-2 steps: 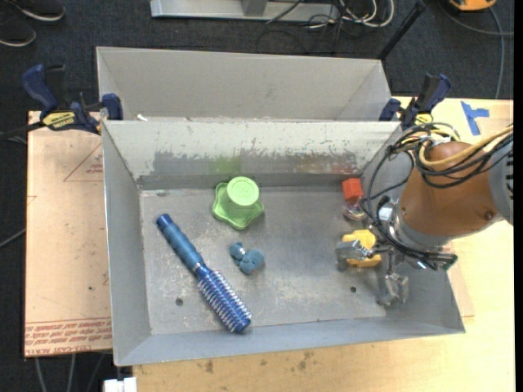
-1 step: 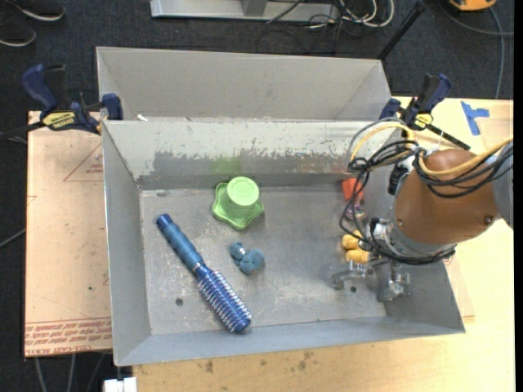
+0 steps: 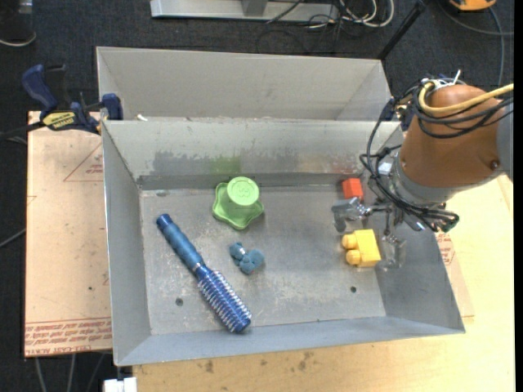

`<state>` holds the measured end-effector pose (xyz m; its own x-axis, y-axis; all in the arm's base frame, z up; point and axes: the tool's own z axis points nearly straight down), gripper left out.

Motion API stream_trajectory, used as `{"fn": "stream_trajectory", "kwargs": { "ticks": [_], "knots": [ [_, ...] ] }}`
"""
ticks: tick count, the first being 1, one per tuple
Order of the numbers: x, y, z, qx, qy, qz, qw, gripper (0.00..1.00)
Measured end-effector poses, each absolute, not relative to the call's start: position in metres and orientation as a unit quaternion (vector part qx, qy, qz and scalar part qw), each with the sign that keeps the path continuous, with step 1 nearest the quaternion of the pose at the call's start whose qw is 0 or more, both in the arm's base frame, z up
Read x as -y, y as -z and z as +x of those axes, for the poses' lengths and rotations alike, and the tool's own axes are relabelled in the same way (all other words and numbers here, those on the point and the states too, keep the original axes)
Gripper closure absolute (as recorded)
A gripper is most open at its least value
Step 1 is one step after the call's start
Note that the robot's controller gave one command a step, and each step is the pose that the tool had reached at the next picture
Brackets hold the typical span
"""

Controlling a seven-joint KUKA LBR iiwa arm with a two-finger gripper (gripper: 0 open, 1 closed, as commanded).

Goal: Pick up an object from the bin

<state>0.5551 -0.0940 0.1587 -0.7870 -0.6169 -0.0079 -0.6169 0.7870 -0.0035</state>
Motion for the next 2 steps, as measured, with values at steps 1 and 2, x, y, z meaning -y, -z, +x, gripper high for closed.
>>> {"fn": "stream_trajectory", "kwargs": {
  "ticks": [1, 2],
  "knots": [
    [0.092, -0.065, 0.579, -0.945, -0.002, -0.327, -0.001, 0.00],
    [0.146, -0.079, 0.592, -0.984, 0.000, -0.178, 0.002, 0.00]
  ]
}}
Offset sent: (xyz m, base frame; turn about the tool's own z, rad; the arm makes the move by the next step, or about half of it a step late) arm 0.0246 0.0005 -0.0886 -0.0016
